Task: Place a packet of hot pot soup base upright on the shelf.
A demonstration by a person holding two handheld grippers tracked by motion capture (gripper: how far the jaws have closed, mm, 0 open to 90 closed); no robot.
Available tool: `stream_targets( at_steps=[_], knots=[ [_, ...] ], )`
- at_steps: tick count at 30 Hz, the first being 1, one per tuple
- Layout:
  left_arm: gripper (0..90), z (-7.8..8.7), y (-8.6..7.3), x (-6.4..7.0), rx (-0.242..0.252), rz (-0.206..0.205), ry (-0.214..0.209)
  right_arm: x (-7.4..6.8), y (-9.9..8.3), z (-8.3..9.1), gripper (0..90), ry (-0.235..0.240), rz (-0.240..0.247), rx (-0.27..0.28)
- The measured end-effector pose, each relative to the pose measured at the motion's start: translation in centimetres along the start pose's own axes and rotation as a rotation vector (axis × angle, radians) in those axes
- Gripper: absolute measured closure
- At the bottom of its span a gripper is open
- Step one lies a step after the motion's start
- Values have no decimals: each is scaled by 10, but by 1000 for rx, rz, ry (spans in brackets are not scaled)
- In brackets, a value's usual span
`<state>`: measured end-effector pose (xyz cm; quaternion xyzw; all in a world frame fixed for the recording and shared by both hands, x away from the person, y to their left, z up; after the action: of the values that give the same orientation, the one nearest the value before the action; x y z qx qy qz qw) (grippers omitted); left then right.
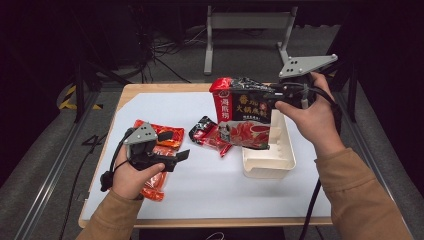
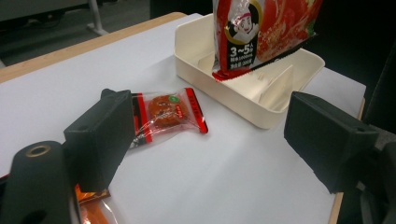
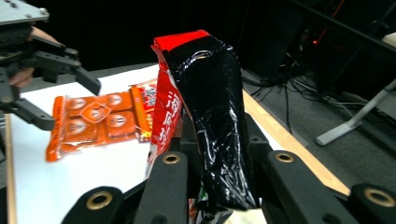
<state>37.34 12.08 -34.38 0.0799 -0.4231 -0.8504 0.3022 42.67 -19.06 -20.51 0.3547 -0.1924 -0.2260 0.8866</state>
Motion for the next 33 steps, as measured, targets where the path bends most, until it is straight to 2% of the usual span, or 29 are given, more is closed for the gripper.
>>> stream_targets(
  at_steps=[3,4,9,19,33],
  knots=[
    [160,1,0,-1,4,9,8,6,0,0,759,-14,-6,5],
    [160,1,0,-2,6,0,13,11,0,1,759,-25,-11,9],
    [157,1,-1,-3,4,7,17,28,-4,3,759,-58,-32,27],
    [154,-1,-3,-6,-9,10,22,64,-20,-2,756,-148,-55,23],
    [152,-6,-5,-10,-23,17,30,92,-45,-19,756,-193,-99,57]
  ],
)
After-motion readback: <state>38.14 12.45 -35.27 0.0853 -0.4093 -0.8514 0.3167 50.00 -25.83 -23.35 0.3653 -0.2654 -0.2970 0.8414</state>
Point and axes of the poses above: each handheld gripper's, and its own axes: z roughly backward along the jaws, y roughly out of its top, x roughly to its right, the point moved 4 cm from there along -z, roughly forward along the jaws, and after that the axes turned 14 degrees about -x, right-handed, at the moved point
